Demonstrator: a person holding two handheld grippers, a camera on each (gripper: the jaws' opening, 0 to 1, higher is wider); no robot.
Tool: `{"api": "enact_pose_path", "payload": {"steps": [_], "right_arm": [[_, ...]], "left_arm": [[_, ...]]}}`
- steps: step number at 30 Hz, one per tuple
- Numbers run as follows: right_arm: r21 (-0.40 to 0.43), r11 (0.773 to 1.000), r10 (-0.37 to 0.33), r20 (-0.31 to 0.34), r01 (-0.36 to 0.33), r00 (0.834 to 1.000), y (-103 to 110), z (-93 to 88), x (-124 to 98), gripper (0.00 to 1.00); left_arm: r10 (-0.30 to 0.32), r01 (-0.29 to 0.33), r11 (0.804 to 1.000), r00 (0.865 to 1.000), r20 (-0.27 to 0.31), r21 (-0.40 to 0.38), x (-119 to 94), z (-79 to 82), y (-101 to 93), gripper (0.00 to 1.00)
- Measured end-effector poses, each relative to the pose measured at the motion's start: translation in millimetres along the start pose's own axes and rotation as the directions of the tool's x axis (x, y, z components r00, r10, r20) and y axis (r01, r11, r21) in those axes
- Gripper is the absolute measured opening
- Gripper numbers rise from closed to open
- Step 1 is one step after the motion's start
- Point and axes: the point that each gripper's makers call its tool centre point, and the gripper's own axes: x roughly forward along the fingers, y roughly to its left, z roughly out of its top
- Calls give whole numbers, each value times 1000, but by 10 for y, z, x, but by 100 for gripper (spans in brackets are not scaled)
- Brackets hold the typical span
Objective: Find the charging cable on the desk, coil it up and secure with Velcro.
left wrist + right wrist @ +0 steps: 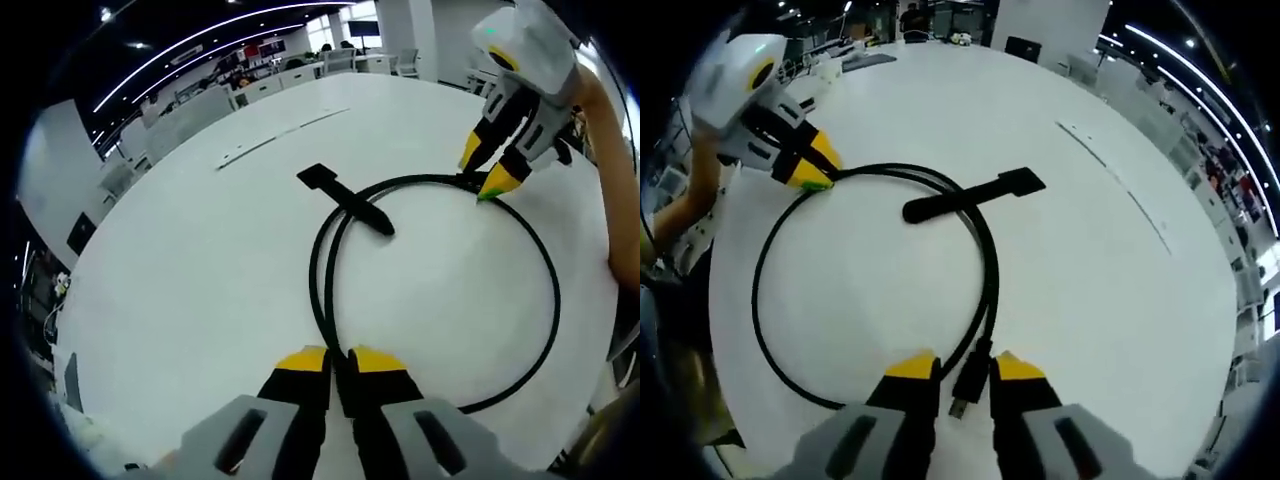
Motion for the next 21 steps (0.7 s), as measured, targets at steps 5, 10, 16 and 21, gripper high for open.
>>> {"api": "enact_pose_path", "payload": {"steps": [5, 10, 16, 21], "right_arm": [[35, 999, -2, -5, 2, 1000, 2, 4, -1, 17], [20, 999, -26, 18, 26, 1000, -43, 64, -16, 9], [21, 999, -39, 26, 39, 999, -132, 60, 38, 8], [-35, 999, -40, 10, 40, 999, -128, 47, 96, 22]], "left_arm": [[-2, 2, 1000, 1000, 1, 0, 2, 7, 4, 8], [1, -1, 1000, 1000, 4, -3, 1, 3, 1, 8], [24, -24, 1000, 1000, -13, 3, -19, -52, 37, 8], [27, -27, 1000, 1000, -12, -2, -13, -36, 52, 8]]}}
